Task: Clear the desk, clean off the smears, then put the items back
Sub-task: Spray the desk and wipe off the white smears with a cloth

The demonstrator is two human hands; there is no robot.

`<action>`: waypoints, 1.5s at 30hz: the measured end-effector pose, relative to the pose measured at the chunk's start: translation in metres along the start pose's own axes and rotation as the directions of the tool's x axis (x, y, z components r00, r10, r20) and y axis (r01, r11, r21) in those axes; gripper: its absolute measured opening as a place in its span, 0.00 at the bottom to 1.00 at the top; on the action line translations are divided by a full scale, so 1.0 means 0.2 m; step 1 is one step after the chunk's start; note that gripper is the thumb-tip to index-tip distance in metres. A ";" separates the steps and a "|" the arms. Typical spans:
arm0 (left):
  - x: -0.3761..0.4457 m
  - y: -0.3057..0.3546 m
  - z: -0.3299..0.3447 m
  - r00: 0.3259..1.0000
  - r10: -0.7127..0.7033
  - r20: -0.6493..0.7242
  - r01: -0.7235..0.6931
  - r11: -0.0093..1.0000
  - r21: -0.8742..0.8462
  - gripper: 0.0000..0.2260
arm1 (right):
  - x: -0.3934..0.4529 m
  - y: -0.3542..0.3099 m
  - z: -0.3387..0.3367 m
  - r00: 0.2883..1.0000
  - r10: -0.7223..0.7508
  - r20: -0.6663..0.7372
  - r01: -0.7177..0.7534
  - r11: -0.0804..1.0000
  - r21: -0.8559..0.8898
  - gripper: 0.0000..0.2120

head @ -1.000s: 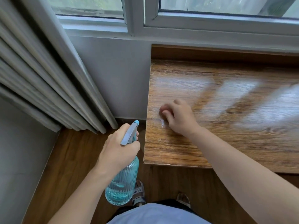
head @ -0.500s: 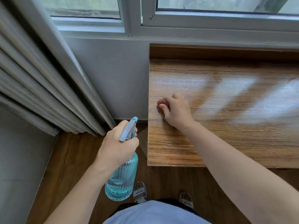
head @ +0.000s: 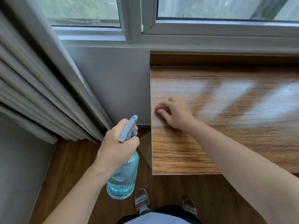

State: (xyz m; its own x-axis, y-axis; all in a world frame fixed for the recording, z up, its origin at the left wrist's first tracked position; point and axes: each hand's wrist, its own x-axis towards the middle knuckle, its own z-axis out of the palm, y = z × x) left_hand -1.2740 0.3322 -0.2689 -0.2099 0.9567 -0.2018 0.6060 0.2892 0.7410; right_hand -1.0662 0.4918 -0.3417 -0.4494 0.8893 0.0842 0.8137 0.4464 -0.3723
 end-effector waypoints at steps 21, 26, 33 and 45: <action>0.05 0.11 0.06 0.998 0.050 -0.023 -0.052 0.995 -0.090 0.07 | -0.49 0.06 -0.02 0.961 0.253 -0.107 -0.267 0.953 -0.145 0.16; 0.07 0.17 0.11 0.992 0.083 -0.094 -0.095 0.988 -0.125 0.07 | -0.55 -0.11 0.02 0.975 0.210 -0.079 -0.217 0.972 -0.090 0.13; 0.10 0.28 0.13 0.985 0.102 -0.136 -0.123 0.979 -0.160 0.07 | -0.88 0.00 -0.07 0.998 0.046 0.040 -0.044 0.998 -0.036 0.18; 0.19 0.50 0.27 0.978 0.114 -0.177 -0.148 0.970 -0.194 0.07 | -0.39 0.35 -0.10 0.819 0.518 -0.245 -0.548 0.833 -0.070 0.15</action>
State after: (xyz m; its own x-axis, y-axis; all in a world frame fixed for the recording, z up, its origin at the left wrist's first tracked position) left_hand -1.1804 0.3989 -0.2365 -0.2718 0.9623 0.0002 0.4698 0.1325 0.8728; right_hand -0.9658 0.4558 -0.3558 0.1441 0.9842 0.1027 0.9504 -0.1087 -0.2914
